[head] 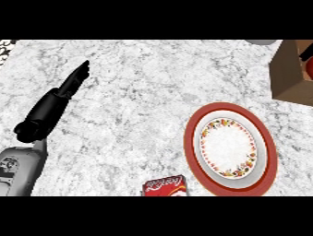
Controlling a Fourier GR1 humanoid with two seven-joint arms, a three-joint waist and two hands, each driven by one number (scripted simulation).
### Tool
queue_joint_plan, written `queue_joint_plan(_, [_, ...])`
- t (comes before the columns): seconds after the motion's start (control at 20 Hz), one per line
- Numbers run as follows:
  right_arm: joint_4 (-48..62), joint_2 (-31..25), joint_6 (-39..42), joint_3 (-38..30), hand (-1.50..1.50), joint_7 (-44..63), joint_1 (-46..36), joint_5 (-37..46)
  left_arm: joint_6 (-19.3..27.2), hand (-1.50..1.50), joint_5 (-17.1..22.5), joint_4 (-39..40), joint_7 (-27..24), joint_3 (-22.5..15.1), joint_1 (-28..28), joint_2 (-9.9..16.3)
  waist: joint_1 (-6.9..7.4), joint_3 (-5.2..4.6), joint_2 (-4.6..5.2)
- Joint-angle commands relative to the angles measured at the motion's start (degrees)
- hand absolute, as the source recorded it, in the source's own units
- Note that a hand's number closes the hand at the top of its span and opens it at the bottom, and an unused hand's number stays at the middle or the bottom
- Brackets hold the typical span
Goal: Pick the tomato from the plate and place it in the cardboard box
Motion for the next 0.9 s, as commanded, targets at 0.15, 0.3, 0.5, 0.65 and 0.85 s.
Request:
queue_joint_plan(0.15, [6.8,2.6,5.2,-8.3,-1.5,-11.8,-3.2,-10.4,-0.4,0.0,0.0,-1.5,-0.8,-0.5,2.3,-0.4,0.12,0.14,-0.29])
queue_joint_plan(0.3, [11.6,6.1,12.1,-16.8,-1.5,-7.8,-4.5,-21.1,0.3,0.0,-0.2,-0.5,-0.2,-0.6,1.6,-0.9,-0.1,0.29,-0.08])
queue_joint_plan(0.5, [18.0,5.8,18.8,-24.3,-1.5,1.0,-7.2,-29.7,0.0,0.0,-0.1,-0.1,-0.2,-0.2,1.2,-0.6,-0.23,0.18,0.09])
queue_joint_plan(0.65, [22.2,3.6,19.3,-28.4,-1.5,8.5,-9.2,-33.6,-0.1,0.0,-0.5,-0.5,-0.8,-0.3,1.1,-0.3,0.38,0.15,0.42])
queue_joint_plan(0.85, [24.0,0.3,20.0,-31.9,-1.5,13.1,-10.3,-36.9,-0.3,0.0,0.1,-0.7,1.0,-0.2,-0.9,-0.8,0.82,0.3,0.96])
